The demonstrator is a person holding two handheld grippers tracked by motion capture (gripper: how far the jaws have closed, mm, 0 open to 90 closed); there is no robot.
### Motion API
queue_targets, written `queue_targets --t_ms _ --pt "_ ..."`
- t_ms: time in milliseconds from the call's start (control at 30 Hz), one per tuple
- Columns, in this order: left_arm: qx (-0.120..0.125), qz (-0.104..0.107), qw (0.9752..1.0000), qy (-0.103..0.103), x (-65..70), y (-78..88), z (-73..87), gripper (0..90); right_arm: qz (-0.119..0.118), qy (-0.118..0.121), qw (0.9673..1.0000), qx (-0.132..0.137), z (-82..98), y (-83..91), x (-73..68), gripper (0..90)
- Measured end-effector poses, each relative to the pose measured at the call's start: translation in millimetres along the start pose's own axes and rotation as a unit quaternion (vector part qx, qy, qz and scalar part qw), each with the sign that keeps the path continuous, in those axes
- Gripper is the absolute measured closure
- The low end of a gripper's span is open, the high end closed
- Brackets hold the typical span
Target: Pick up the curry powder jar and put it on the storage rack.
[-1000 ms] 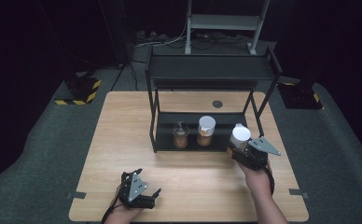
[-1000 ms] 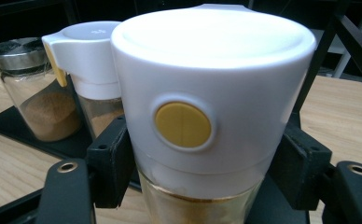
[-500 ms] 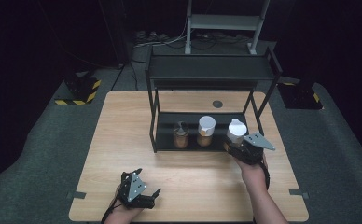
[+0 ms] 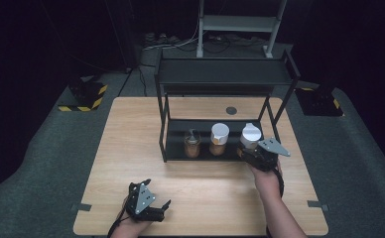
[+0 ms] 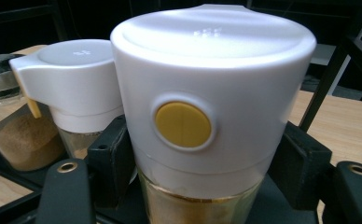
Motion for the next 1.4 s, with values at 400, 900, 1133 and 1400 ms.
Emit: queue_targets --t_ms 400,900,1133,1400 --pt "0.001 0.002 1.0 0.001 -0.5 0.3 0.4 1.1 0.0 0.002 1.0 -0.001 1.7 -11.7 2.1 30.6" --pt "0.002 0.004 1.0 -0.003 -0.9 1.2 1.0 1.1 0.008 -0.001 0.9999 -0.011 2.2 -27.5 2.8 30.6" --pt "0.003 0.005 1.0 0.001 -1.8 1.3 1.4 1.1 0.008 -0.001 0.9999 -0.015 5.6 -31.6 3.2 30.6" --pt "0.003 0.005 1.0 0.0 -1.7 1.2 1.2 1.1 0.008 -0.001 0.9998 -0.017 6.0 -34.3 3.8 30.6"
Point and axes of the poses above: each handheld gripper's, and its own axes: y roughly backward along the jaws, z roughly out of its underside, x roughly to its right, the point moved 1 cm from there along -y, roughly forward along the jaws, and after that the axes turned 1 degree about z, right-handed, at the moved point
